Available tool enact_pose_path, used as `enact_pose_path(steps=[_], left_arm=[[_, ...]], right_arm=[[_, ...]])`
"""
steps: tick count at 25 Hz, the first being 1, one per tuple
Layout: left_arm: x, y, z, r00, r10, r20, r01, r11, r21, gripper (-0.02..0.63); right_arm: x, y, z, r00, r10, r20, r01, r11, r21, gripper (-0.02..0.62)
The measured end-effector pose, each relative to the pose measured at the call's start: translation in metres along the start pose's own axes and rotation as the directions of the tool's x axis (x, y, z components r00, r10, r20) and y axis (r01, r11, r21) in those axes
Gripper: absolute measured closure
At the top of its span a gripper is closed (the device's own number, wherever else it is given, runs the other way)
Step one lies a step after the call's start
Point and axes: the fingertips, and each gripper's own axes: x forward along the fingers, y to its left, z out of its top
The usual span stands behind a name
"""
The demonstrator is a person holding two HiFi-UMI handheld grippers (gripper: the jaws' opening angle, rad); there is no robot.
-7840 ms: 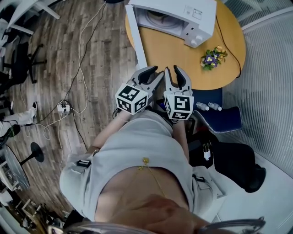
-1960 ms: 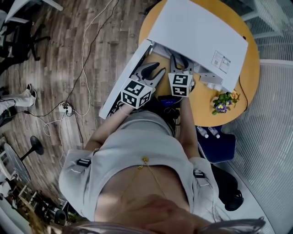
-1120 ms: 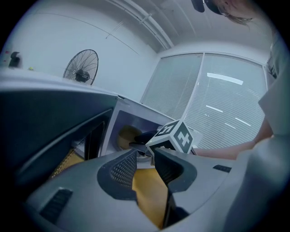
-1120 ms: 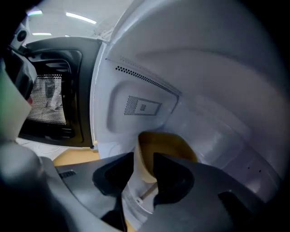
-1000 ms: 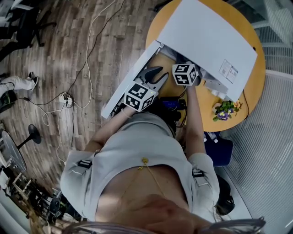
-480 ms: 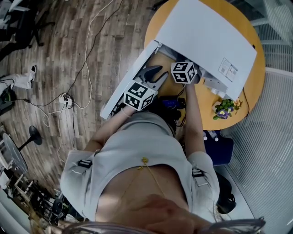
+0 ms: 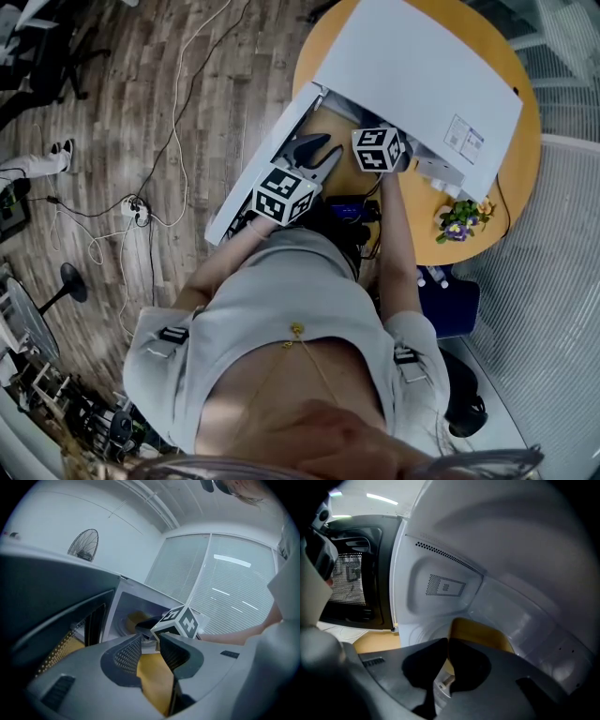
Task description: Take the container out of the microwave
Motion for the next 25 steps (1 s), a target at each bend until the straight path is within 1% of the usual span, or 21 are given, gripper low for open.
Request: enact_pose_path(steps=[25], left_arm=[[-0.0011,-0.0047,0.0004,1.0,-0.011,0.003,0.011,1.0,0.013,0.48]], right_arm=[[-0.005,0.0011,-0.0053,1.0,0.011,-0.018,-0.011,1.0,0.011,0.563]])
